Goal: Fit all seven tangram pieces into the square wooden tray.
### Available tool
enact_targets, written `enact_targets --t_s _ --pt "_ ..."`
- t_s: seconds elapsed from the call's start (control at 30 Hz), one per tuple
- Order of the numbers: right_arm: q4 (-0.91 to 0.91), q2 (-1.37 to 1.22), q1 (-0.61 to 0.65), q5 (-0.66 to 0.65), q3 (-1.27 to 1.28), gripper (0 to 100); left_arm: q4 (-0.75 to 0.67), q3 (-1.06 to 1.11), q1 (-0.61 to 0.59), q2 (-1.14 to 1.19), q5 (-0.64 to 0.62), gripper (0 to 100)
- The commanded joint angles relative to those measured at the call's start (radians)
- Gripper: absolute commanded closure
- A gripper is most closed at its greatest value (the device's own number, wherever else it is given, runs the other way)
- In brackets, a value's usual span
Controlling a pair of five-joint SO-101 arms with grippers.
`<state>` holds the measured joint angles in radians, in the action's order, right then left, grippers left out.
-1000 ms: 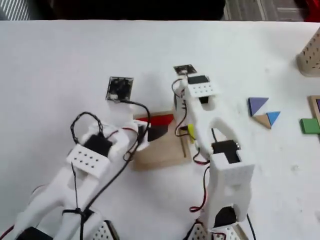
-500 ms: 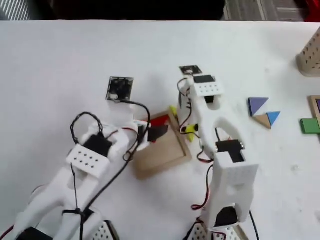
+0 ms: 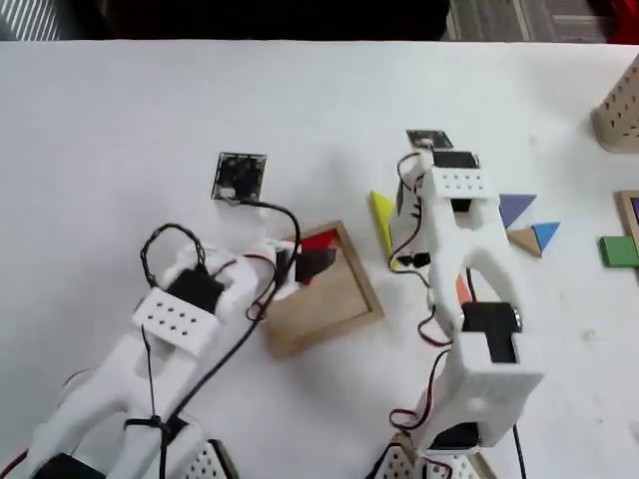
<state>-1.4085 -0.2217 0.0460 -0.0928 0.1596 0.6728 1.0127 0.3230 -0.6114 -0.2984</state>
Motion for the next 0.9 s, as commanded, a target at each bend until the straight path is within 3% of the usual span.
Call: enact_targets --t_s 0.0,0.13,0.33,0.43,0.6,0.87 --pt "0.027 0.156 -0.010 -0.026 0.069 98.0 -0.021 -0.031 -0.004 -0.028 0.009 63" --pt "0.130 0.229 0.002 0.025 0.101 93.3 -0.021 -0.031 -0.002 -0.028 0.009 63" --pt "0.305 0.134 0.081 0.011 0.095 65.9 -0.021 -0.029 -0.007 -0.028 0.008 63" --pt "0.371 0.038 0.094 -0.012 0.068 66.4 -0.021 -0.029 -0.008 -0.028 0.008 63" --pt "0.332 -0.170 0.068 -0.014 -0.124 67.8 -0.021 -0.029 -0.005 -0.028 0.009 63" --pt "0.030 -0.473 0.079 -0.112 -0.551 68.0 -0.020 -0.029 -0.004 -0.030 0.009 63"
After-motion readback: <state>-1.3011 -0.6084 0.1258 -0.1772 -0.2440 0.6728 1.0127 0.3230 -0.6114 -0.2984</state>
